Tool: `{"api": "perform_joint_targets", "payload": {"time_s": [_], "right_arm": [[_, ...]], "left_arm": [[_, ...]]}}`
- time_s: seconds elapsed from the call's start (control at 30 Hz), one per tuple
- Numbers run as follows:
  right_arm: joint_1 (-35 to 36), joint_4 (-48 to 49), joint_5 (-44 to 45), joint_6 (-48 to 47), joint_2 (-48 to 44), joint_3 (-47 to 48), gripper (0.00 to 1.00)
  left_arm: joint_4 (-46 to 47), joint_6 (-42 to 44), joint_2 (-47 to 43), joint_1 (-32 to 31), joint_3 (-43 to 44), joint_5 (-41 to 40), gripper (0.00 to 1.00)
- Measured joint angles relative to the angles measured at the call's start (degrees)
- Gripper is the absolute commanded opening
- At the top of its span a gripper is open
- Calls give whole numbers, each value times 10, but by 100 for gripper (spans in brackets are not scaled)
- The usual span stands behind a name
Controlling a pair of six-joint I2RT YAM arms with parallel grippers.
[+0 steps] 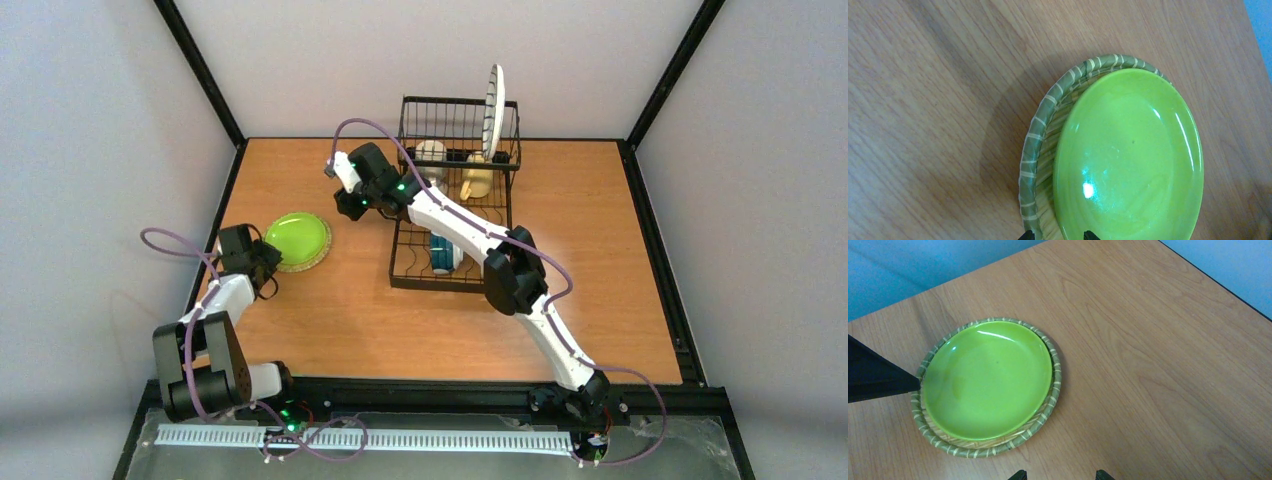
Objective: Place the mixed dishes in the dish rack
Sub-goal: Grab the plate from the plate.
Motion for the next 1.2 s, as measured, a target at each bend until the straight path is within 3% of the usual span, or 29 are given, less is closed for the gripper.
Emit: {"api": "perform_joint_targets", "payload": {"time_s": [1.2], "right_arm": [[0, 2, 0, 0, 9, 6, 79]], "left_arm": [[17, -13, -6, 0, -9, 15, 54]]}}
